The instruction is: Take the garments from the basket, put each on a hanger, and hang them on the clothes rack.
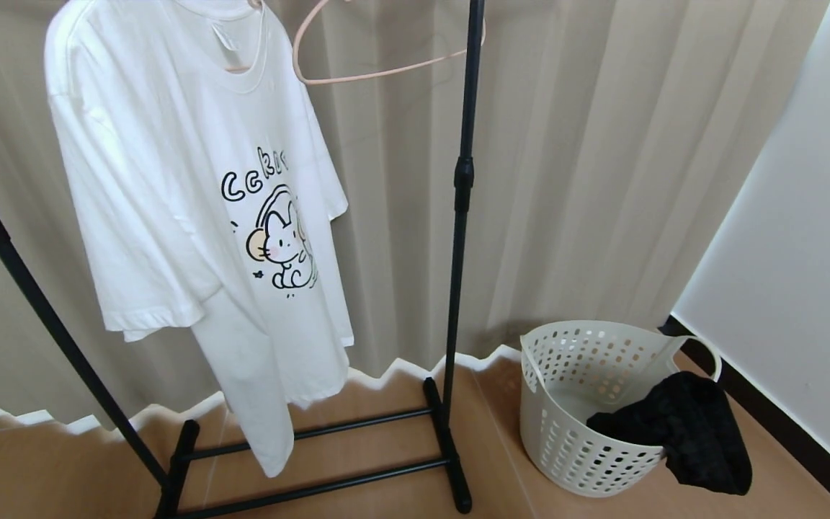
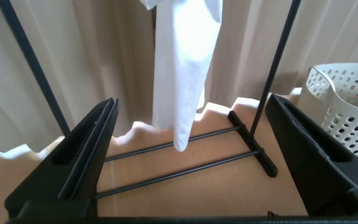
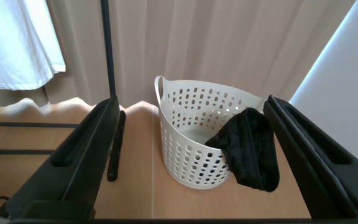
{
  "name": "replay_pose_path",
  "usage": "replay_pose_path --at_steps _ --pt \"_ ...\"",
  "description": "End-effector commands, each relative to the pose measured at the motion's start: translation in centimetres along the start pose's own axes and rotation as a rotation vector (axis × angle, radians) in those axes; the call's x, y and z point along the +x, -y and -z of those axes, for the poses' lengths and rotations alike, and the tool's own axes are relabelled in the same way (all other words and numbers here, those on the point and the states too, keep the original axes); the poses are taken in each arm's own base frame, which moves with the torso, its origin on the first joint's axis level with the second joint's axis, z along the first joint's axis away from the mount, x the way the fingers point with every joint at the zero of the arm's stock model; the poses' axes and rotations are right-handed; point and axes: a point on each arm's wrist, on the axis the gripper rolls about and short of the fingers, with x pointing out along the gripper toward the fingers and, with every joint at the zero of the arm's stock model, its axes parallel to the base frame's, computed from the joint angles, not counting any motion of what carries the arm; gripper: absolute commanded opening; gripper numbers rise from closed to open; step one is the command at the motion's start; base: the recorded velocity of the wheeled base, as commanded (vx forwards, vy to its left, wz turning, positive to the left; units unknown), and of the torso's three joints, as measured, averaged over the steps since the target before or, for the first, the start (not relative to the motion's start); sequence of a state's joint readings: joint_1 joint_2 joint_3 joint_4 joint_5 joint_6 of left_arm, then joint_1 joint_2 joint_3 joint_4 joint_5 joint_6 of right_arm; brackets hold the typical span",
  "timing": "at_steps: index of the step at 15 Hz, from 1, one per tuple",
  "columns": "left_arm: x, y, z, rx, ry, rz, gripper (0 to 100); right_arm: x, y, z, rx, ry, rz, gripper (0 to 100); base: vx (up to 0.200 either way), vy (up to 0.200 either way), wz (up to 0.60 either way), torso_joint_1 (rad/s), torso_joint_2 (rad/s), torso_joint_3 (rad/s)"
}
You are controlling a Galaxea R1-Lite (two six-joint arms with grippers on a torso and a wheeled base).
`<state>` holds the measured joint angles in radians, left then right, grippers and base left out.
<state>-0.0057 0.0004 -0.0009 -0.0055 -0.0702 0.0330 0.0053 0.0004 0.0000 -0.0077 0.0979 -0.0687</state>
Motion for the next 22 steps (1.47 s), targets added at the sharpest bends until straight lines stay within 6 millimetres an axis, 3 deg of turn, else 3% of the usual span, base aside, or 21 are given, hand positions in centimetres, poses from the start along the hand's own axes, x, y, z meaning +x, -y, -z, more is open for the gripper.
replay_pose_path --at_steps 1,9,12,17,22 --pt "0.00 0.00 -0.03 0.001 0.000 0.001 100 0.00 0.00 0.00 0.000 0.001 -0.001 100 0.000 -0.200 0.00 -0.002 0.00 0.012" --pt "0.00 0.00 -0.03 0.001 0.000 0.001 100 0.00 0.00 0.00 -0.002 0.001 -0.001 100 0.000 -0.200 0.00 0.001 0.00 0.003" --pt "-0.01 0.00 -0.04 -0.001 0.003 0.001 100 0.00 0.00 0.00 -0.002 0.001 -0.001 100 0.000 -0.200 -0.60 0.007 0.00 -0.002" --pt "-0.01 0.00 -0.04 -0.001 0.003 0.001 100 0.00 0.00 0.00 -0.002 0.001 -0.001 100 0.000 0.000 0.00 0.000 0.00 0.000" --pt "-0.01 0.00 -0.02 -0.001 0.002 0.001 100 0.00 0.00 0.00 -0.002 0.001 -0.001 100 0.000 0.000 -0.36 0.000 0.00 0.000"
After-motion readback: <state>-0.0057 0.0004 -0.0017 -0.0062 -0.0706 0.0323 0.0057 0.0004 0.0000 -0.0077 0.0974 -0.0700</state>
